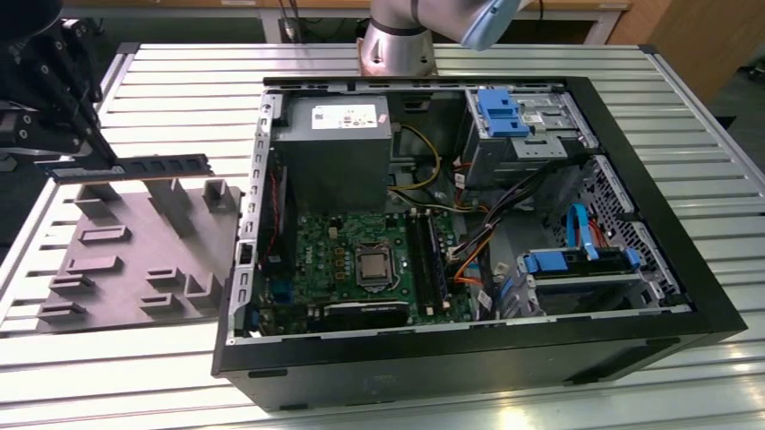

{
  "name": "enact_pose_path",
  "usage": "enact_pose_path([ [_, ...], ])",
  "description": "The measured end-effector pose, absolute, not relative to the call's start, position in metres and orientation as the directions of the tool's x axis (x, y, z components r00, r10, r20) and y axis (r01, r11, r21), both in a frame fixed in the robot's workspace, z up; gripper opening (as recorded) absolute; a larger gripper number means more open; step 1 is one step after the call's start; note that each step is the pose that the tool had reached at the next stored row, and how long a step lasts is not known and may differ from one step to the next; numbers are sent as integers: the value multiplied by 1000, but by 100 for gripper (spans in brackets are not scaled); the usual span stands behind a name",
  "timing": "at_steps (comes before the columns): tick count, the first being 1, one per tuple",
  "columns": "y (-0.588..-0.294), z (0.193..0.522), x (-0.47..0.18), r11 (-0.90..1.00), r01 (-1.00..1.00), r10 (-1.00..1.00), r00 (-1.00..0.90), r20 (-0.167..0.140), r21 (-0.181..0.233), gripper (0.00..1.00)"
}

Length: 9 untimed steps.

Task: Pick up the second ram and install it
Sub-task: 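Pick up the second ram and move it above second insertion slot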

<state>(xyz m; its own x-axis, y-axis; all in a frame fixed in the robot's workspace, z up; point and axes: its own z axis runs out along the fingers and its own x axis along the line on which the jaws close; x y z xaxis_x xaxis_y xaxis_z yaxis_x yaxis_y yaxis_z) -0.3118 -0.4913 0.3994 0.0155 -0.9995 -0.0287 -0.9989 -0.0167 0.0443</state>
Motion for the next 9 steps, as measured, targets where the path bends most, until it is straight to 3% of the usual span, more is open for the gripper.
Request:
enact_pose_path([
  [9, -491, 399, -305, -17, -999, -999, 15, -29, 44, 12],
])
